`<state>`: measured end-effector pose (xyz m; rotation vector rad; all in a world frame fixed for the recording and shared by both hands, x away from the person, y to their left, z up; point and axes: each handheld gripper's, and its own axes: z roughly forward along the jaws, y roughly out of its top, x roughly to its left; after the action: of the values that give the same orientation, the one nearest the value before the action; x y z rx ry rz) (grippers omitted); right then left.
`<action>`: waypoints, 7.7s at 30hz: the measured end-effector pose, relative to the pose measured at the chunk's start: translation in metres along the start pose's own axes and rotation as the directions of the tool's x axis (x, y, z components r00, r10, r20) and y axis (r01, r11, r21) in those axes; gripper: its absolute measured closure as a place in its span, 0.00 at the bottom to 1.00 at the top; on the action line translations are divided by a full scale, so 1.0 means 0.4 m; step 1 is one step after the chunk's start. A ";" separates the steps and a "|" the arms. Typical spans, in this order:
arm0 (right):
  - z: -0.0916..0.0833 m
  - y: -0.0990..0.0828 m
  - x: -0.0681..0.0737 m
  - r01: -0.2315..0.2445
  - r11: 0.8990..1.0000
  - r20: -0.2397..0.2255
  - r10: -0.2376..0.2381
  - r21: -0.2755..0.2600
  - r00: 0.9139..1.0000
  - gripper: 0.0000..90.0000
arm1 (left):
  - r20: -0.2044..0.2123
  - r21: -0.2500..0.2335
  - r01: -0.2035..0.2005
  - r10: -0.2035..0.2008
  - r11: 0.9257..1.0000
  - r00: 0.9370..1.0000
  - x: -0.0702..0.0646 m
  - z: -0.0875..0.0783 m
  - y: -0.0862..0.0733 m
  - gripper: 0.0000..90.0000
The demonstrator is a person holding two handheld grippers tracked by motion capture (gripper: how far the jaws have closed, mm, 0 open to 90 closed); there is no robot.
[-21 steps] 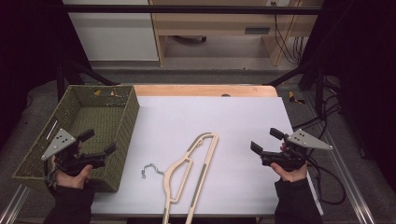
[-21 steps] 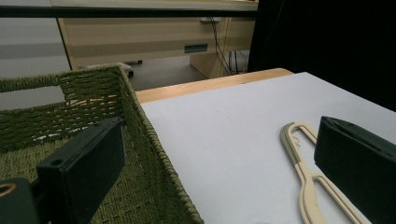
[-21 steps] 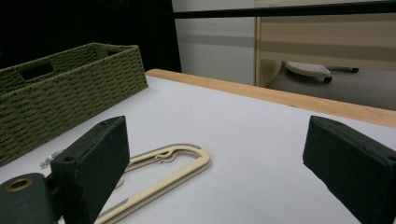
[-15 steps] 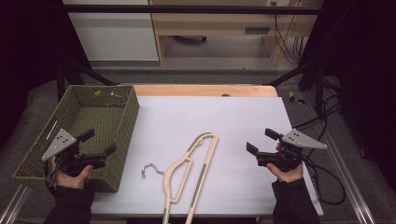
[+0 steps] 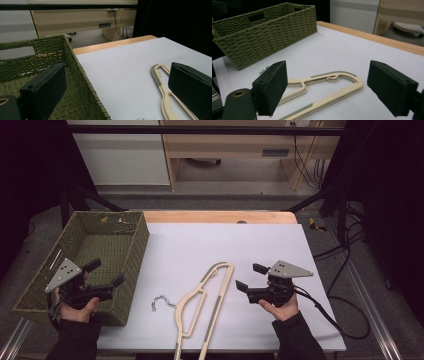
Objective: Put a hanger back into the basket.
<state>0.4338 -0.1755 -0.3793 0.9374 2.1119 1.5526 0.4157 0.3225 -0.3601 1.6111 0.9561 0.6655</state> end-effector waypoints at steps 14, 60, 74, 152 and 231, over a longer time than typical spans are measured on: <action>0.109 0.029 0.081 0.088 0.992 -0.080 -0.081 0.085 0.993 0.24 | -0.005 0.009 -0.007 0.007 1.000 1.000 0.004 -0.001 -0.002 0.02; 0.452 -0.014 0.261 0.211 0.935 -0.310 -0.118 0.286 0.944 0.55 | -0.015 0.022 -0.018 0.018 1.000 1.000 0.020 -0.009 -0.002 0.02; 0.503 -0.087 0.264 0.233 0.897 -0.326 -0.107 0.375 0.939 0.76 | -0.008 0.028 -0.019 0.019 0.999 1.000 0.016 -0.005 -0.003 0.02; 0.417 -0.003 0.256 0.249 0.928 -0.384 -0.131 0.276 0.914 0.99 | 0.251 0.449 0.015 -0.142 0.893 0.957 -0.293 0.163 -0.206 0.37; -0.107 -0.070 -0.115 -0.105 0.993 0.099 0.110 -0.052 0.989 0.11 | 0.359 0.208 -0.153 0.070 0.966 0.931 -0.289 0.131 0.184 0.95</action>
<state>0.4315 -0.2421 -0.3957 1.1065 1.9766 1.5631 0.4167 0.1907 -0.2952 1.9260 0.7006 0.3314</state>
